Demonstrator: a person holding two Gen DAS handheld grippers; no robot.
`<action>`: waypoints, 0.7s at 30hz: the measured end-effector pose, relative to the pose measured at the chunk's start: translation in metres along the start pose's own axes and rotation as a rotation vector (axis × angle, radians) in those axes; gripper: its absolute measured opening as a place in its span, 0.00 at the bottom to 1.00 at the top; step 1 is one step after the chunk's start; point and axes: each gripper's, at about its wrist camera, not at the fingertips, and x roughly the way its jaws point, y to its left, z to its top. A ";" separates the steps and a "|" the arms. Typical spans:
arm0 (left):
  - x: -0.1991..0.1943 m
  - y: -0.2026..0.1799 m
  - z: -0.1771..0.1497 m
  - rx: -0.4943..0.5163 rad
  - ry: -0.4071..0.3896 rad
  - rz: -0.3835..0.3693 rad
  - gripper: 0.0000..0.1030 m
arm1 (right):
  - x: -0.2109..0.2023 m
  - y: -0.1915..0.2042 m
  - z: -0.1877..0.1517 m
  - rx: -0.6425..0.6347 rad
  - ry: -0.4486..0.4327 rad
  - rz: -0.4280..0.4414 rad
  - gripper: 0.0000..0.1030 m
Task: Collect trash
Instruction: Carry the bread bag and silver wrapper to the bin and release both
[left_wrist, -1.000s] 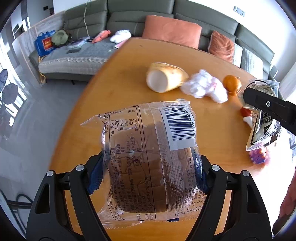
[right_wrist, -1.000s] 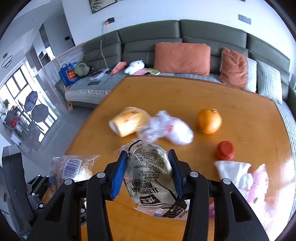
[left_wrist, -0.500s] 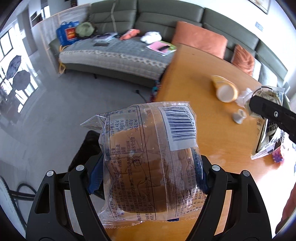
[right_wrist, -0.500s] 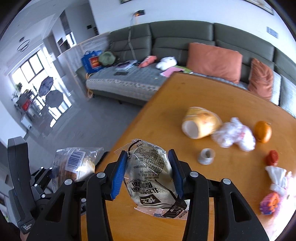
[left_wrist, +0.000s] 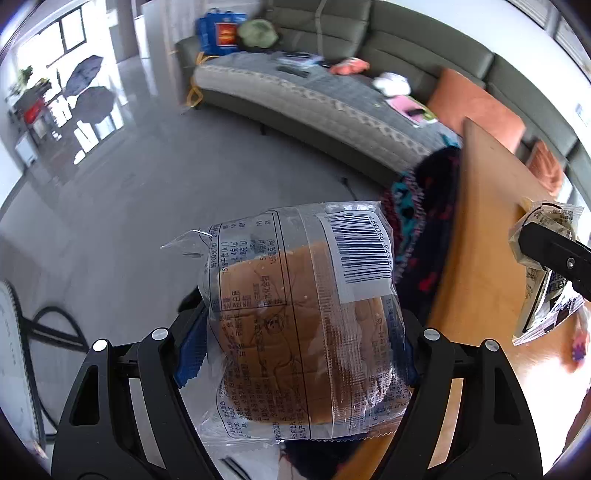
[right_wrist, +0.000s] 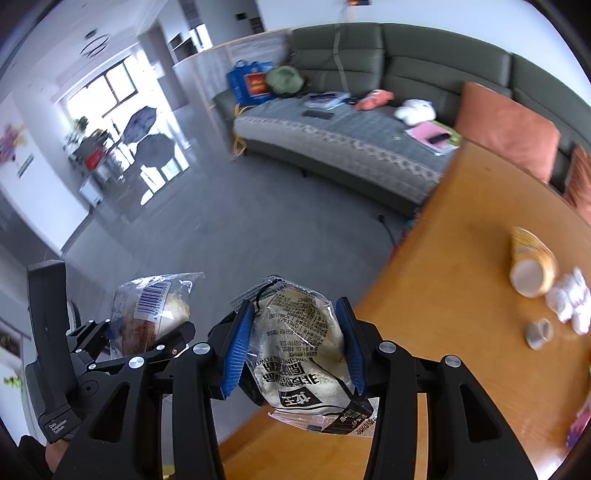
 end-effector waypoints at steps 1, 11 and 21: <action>0.000 0.005 -0.001 -0.007 -0.001 0.008 0.75 | 0.007 0.009 0.004 -0.013 0.009 0.009 0.46; 0.017 0.067 0.007 -0.079 0.018 0.080 0.75 | 0.067 0.067 0.032 -0.058 0.091 0.081 0.47; 0.025 0.094 0.036 -0.118 0.001 0.162 0.94 | 0.064 0.083 0.056 -0.082 0.042 0.091 0.72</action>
